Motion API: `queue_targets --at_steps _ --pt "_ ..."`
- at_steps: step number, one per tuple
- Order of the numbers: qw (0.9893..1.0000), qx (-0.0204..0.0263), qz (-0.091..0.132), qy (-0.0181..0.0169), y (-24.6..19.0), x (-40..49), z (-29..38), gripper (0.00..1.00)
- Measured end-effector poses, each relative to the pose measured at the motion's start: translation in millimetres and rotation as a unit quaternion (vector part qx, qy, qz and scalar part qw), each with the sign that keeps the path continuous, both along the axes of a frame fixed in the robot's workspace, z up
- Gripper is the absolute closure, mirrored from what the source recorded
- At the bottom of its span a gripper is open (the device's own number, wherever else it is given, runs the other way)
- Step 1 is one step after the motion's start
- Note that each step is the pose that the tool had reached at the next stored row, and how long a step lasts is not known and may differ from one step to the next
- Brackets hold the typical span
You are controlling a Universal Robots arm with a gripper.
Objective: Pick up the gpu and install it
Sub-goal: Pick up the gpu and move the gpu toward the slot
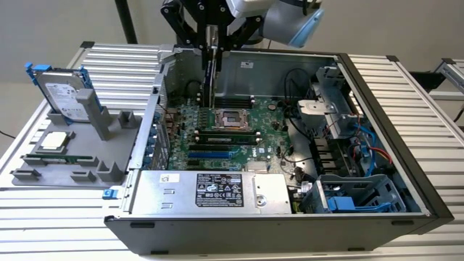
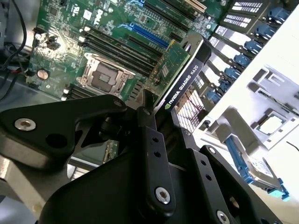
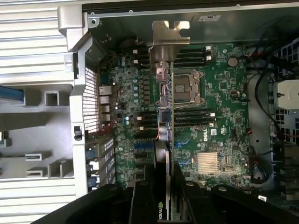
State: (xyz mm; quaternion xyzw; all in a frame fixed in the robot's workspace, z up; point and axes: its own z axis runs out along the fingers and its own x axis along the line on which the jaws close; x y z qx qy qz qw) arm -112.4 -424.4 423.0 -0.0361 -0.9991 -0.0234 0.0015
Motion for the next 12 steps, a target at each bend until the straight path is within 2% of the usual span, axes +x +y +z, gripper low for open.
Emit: queue_targets --at_steps 12 --pt "1.0000 0.0000 0.000 0.0000 0.0 10.6 0.0 1.00"
